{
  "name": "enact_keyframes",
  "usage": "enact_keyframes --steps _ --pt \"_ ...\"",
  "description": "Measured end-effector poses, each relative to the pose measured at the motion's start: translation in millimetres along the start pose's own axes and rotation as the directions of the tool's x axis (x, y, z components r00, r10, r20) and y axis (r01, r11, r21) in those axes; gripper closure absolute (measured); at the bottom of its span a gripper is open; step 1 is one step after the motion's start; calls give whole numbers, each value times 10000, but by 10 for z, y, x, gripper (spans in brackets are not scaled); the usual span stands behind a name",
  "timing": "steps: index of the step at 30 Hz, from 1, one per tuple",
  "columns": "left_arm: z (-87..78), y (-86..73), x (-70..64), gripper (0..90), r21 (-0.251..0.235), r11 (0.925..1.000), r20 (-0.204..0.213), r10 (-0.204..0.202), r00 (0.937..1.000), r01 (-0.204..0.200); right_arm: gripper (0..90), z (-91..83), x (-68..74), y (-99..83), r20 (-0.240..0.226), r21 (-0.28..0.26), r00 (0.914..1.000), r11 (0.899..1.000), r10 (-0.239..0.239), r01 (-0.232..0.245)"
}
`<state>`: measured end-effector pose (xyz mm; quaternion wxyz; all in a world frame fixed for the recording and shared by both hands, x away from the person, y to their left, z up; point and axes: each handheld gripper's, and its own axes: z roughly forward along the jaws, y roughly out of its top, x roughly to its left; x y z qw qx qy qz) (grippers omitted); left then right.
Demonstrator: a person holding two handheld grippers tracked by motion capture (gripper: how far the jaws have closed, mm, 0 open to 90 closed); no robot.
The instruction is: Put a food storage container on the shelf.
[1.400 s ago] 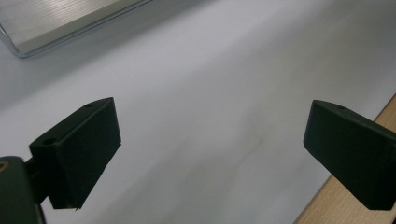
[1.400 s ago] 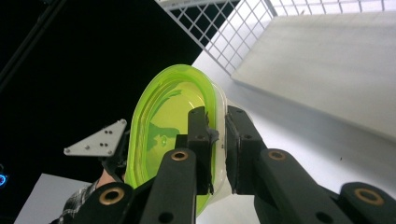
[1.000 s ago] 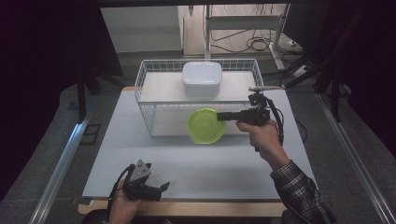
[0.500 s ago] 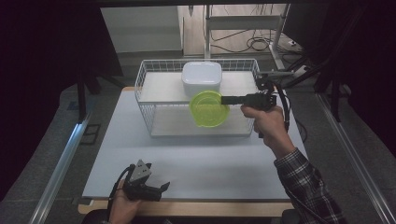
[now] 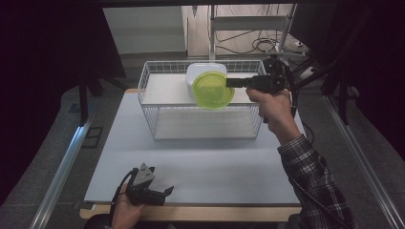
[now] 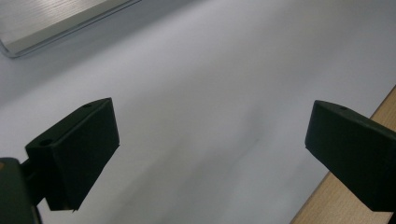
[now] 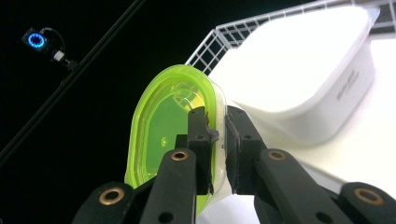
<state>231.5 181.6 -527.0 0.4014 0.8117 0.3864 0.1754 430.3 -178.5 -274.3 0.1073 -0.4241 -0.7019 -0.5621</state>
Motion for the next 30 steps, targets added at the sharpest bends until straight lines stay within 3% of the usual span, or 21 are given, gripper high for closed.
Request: enact_keyframes --steps 11,18,30 --pt "-3 0 -5 25 -8 10000 50 -15 10000 15 815 128 103 320 507 -681 9987 9977 -18 52" --pt "-2 2 -10 25 1 10000 94 14 10000 -14 815 251 58 477 1216 -1222 9922 9924 259 -110" --pt "6 6 -24 25 29 9998 132 176 9998 -176 813 467 -48 568 1840 -1568 9794 9862 830 -541"
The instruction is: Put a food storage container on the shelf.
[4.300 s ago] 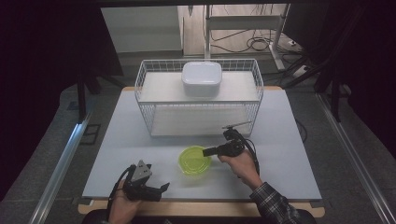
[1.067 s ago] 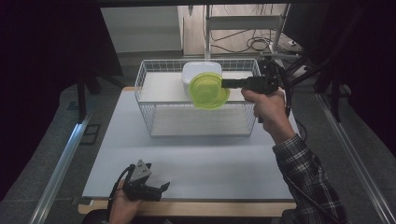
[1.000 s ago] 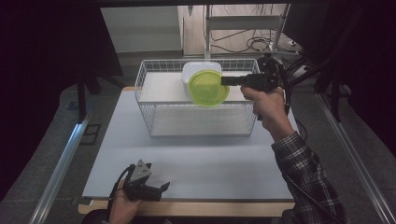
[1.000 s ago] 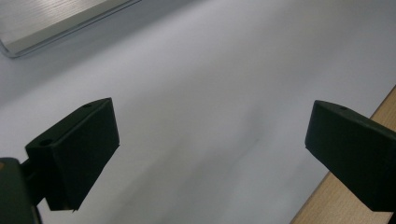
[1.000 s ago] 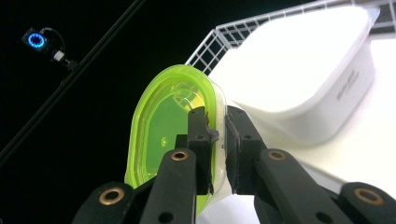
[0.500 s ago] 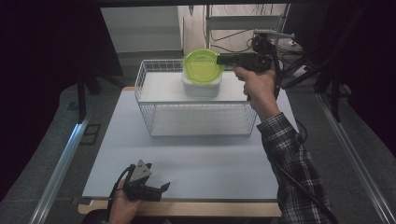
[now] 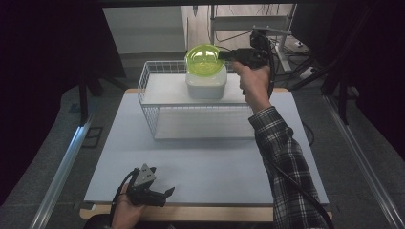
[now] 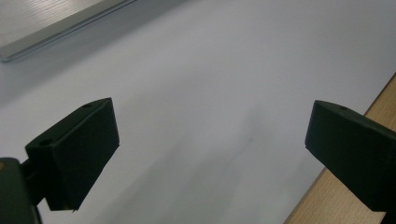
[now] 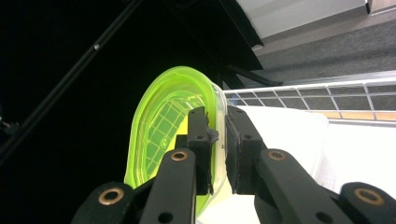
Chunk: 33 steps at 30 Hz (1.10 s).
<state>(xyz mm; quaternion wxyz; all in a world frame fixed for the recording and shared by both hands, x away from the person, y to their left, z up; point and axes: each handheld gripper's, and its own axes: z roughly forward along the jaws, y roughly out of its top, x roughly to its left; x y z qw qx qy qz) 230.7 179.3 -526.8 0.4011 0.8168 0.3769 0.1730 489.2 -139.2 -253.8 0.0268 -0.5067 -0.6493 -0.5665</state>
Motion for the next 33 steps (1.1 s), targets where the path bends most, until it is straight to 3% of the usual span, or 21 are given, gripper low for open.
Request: enact_keyframes --steps 3,8,18,24,27,33 --pt "3 0 0 25 28 10000 23 15 10000 -15 802 22 -21 2 38 -76 9999 9999 112 -111" --pt "11 2 -12 25 55 10000 49 58 10000 -58 763 41 -25 7 614 -80 9981 9999 -108 114" --pt "18 0 -15 25 93 9999 75 72 9999 -72 674 74 -70 2 752 -126 9971 9998 -115 125" --pt "22 -1 -18 25 138 9999 83 100 9999 -101 523 76 -79 3 541 -260 9985 9997 -6 20" --pt "22 -2 -15 25 140 9999 86 96 9999 -97 414 59 -87 7 401 -334 9987 9990 -299 312" --pt "25 0 -18 25 186 9997 95 149 9998 -151 317 4 -78 -11 237 -334 9967 9964 -773 781"
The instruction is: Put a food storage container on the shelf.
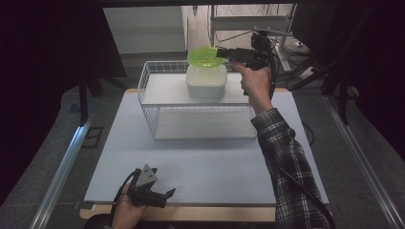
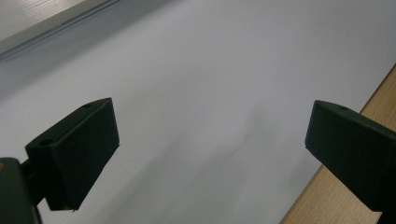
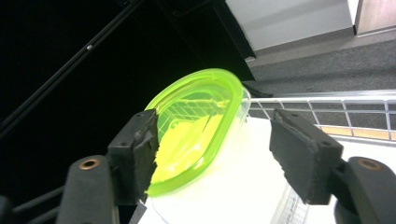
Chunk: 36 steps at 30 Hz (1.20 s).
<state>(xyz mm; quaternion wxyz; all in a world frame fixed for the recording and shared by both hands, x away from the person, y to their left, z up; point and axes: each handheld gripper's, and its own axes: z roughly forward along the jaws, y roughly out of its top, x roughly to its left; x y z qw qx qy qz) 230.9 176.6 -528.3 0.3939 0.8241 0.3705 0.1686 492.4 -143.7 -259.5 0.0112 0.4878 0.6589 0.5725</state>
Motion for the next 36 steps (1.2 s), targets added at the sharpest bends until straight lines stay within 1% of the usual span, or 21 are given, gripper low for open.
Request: enact_keyframes --steps 5,8,12,14,19,24,30,32,36 --pt "5 -1 -5 25 22 10000 10 -18 10000 18 276 -43 16 -64 -71 127 9988 9987 -492 493" --pt "9 -2 -6 25 37 10000 3 -14 10000 14 246 -63 32 -105 -39 219 9970 9968 -767 767" --pt "9 -2 -5 25 35 10000 3 -9 10000 9 213 -90 48 -146 -69 299 9934 9929 -1148 1150" --pt "10 -2 -3 25 48 10000 -7 24 10000 -24 193 -115 54 -171 -90 337 9897 9892 -1427 1429" --pt "13 -3 -7 25 68 10000 17 15 10000 -15 162 -171 66 -218 -65 388 9846 9838 -1748 1749" --pt "13 -3 -7 25 58 10000 3 40 10000 -40 130 -237 88 -290 31 489 9752 9741 -2213 2209" --pt "7 -1 -4 24 -17 10000 20 -8 10000 8 102 -292 89 -392 43 598 9655 9638 -2604 2597" --pt "5 -1 -3 24 -42 10000 26 -28 10000 29 96 -313 93 -430 64 664 9600 9581 -2798 2787" --pt "2 -1 -1 23 -89 9999 28 -55 10000 55 86 -341 95 -498 129 692 9452 9433 -3262 3246"
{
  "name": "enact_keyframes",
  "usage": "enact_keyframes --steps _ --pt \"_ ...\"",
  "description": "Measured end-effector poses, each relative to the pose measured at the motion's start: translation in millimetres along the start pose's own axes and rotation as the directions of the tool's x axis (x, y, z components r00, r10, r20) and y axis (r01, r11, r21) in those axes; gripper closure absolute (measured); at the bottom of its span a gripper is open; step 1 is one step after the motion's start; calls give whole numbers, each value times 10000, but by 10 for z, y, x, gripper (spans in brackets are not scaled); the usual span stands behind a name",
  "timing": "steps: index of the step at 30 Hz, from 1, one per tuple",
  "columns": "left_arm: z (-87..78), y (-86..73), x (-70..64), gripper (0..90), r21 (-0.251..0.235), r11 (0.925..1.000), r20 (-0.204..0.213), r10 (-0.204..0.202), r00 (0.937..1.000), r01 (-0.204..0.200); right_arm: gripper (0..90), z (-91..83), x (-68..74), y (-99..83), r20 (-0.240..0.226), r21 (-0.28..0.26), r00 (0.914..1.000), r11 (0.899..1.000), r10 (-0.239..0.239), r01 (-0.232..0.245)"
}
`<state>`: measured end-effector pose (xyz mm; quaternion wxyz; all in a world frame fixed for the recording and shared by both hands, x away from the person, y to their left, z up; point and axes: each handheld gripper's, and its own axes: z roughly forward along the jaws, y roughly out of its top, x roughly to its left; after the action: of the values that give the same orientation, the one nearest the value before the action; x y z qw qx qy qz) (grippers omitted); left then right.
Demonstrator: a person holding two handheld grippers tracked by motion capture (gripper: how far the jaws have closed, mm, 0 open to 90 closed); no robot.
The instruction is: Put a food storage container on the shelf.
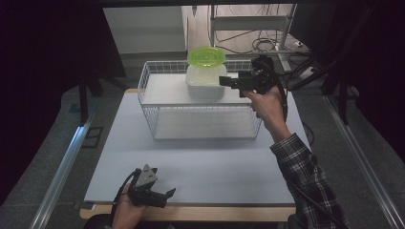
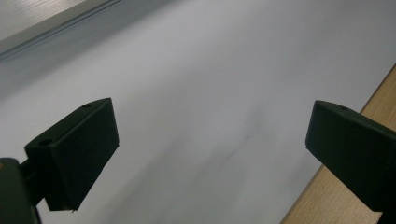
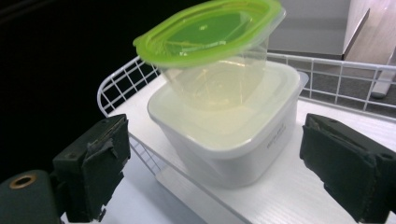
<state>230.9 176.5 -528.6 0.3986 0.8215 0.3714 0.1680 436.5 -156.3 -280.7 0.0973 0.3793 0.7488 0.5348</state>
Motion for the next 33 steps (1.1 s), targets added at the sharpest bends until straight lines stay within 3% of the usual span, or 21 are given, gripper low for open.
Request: enact_keyframes --steps 33 --pt "-5 -1 3 22 -138 9999 47 -74 10000 75 47 -115 156 -359 54 277 9936 9932 -1130 1128"
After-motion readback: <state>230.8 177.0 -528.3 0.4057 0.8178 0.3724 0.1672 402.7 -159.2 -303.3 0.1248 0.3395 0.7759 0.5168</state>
